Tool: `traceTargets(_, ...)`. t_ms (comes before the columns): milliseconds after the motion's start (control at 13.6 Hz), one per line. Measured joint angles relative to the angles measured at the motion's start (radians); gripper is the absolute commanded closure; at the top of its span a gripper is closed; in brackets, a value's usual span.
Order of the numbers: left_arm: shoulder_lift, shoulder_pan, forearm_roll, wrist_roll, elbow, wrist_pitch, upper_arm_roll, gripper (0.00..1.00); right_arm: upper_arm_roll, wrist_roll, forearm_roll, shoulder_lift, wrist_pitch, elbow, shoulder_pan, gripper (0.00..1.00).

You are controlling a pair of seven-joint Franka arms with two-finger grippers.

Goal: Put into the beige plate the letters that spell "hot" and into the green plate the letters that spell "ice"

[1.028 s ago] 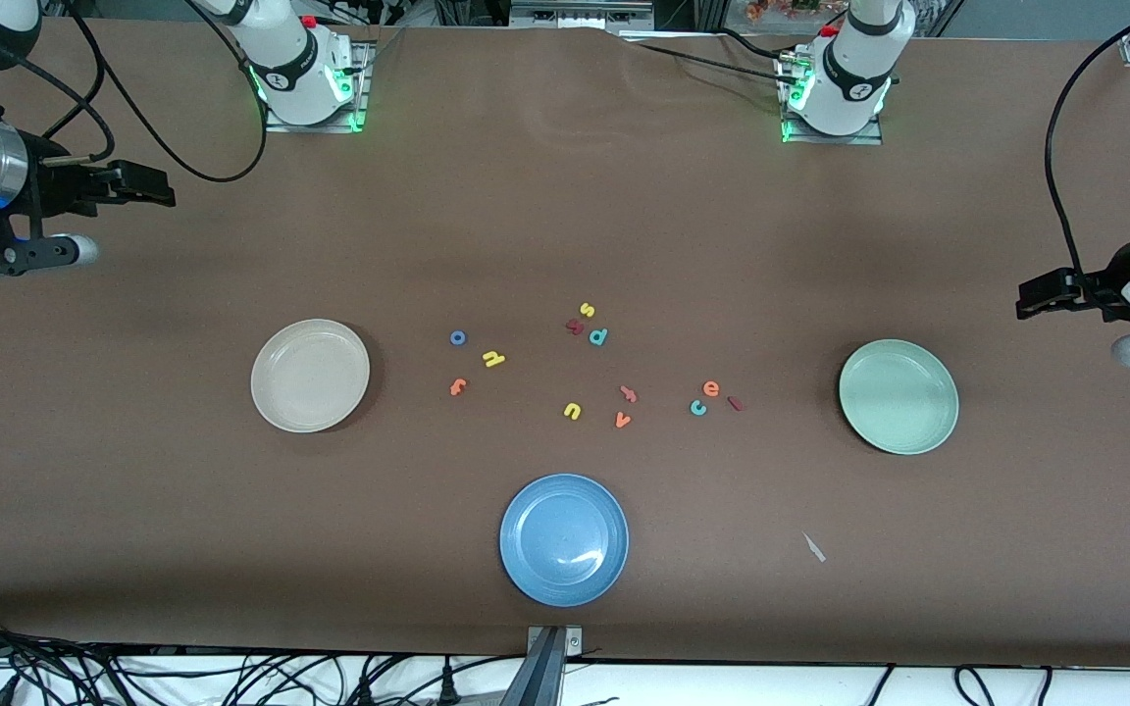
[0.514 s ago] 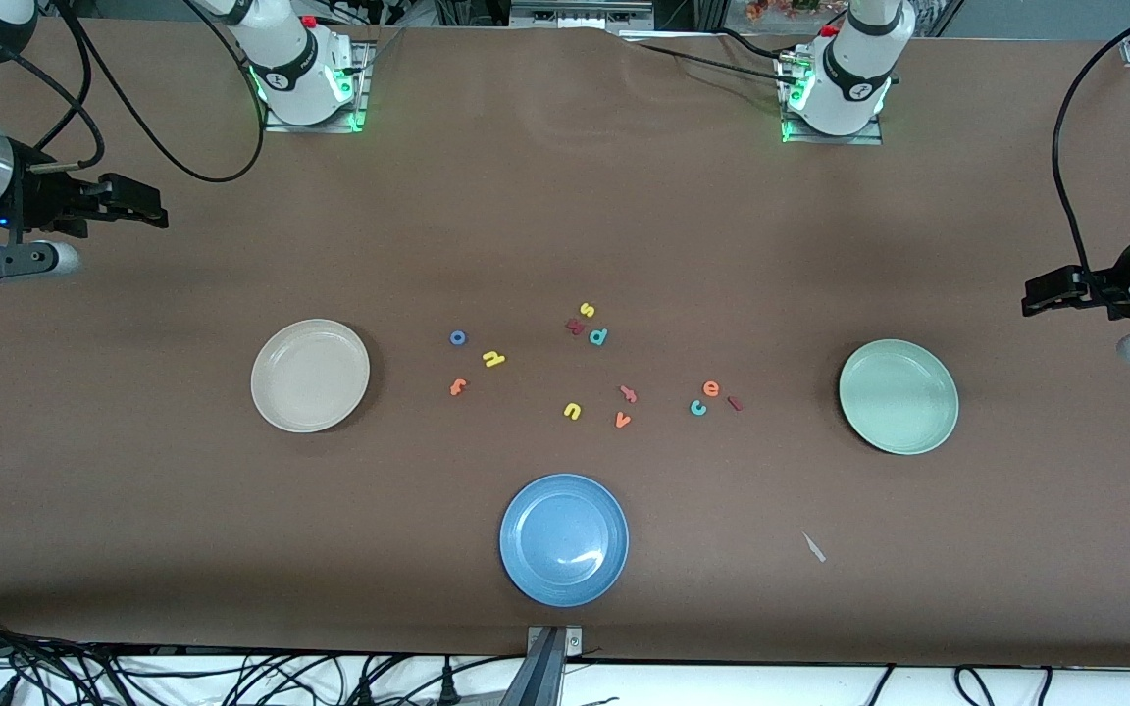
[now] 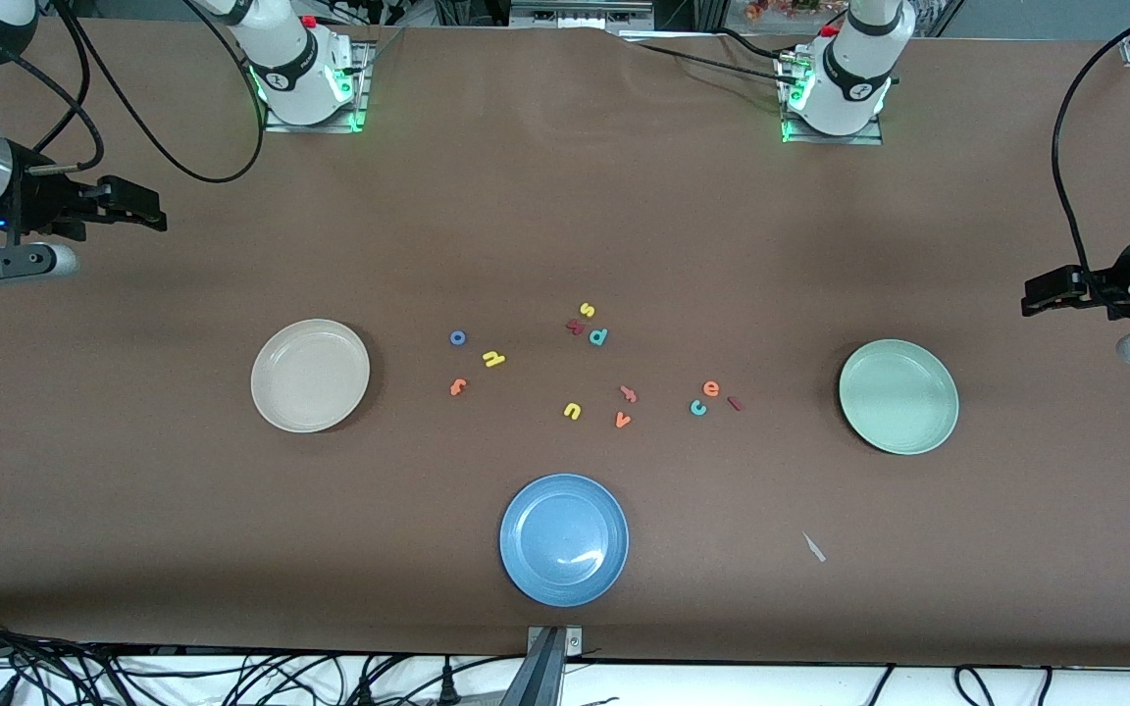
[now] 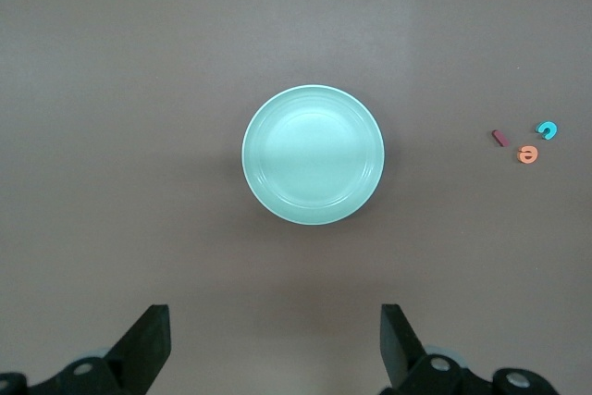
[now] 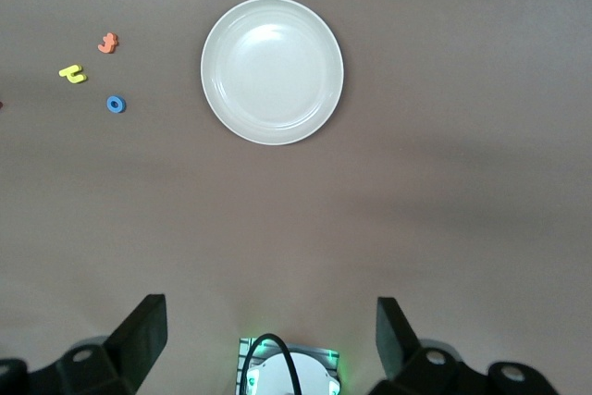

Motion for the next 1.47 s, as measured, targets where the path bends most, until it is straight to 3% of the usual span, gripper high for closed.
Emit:
traceTargets(808, 0.001, 0.000, 0.000, 0.001, 0.000, 0.000, -0.003, 0.01, 0.013, 0.047, 0.027, 0.036, 0.059, -0.001, 0.035, 0.00)
traceTargets(1469, 0.001, 0.000, 0.000, 0.001, -0.001, 0.000, -0.003, 0.01, 0.035, 0.364, 0.047, 0.160, 0.172, -0.003, 0.246, 0.00)
